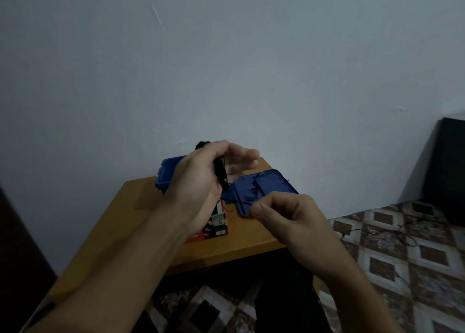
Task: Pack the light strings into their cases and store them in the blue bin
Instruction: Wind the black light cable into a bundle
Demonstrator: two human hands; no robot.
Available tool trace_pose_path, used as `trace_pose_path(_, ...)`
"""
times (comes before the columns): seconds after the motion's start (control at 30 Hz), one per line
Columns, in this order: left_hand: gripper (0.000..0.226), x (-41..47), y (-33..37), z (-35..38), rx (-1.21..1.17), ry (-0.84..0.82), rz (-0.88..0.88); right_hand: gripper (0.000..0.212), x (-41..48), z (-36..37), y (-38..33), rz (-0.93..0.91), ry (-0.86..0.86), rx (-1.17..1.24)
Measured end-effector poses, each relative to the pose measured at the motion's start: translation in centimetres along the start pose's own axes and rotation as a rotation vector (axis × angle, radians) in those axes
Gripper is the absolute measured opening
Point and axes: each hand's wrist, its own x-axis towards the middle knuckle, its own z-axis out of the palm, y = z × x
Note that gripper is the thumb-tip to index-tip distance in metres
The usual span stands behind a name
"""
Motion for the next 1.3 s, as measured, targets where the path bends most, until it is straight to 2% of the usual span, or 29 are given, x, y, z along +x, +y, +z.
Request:
trace_pose_path(0.3,0.039,-0.4,-0.1,0.3,0.287,-0.075,-0.134,0.029,-0.1,-0.5,-0.7,-0.041,0.056,0.069)
trace_pose_path(0.43,0.039,-0.2,-0.4,0.3,0.580,-0.117,-0.208,0.029,-0.1,-0.5,-1.1,-0.040,0.050,0.093)
trace_pose_path(0.53,0.045,-0.3,-0.6,0.4,0.686,-0.159,-0.245,0.029,-0.3,-0.5,-1.7,-0.046,0.052,0.134)
trace_pose_path(0.63,0.052,-0.5,-0.8,0.4,0.688,-0.200,-0.298,0.031,-0.4,-0.6,-1.7,-0.040,0.068,0.151)
trace_pose_path(0.77,0.081,-0.7,-0.9,0.1,0.559,-0.288,-0.378,0.027,-0.3,-0.6,-1.6,-0.023,0.068,0.144)
trace_pose_path(0.87,0.092,-0.7,-1.1,-0.1,0.620,-0.305,-0.371,0.027,-0.3,-0.5,-1.7,-0.018,0.072,0.140)
trace_pose_path(1.1,0.091,-0.7,-1.2,-0.4,0.745,-0.358,-0.404,0.021,-0.6,-0.7,-2.1,-0.016,-0.003,0.238)
trace_pose_path(1.3,0.081,-0.7,-1.2,-0.6,0.659,-0.444,-0.457,0.020,-0.7,-0.8,-2.1,-0.082,0.026,0.211)
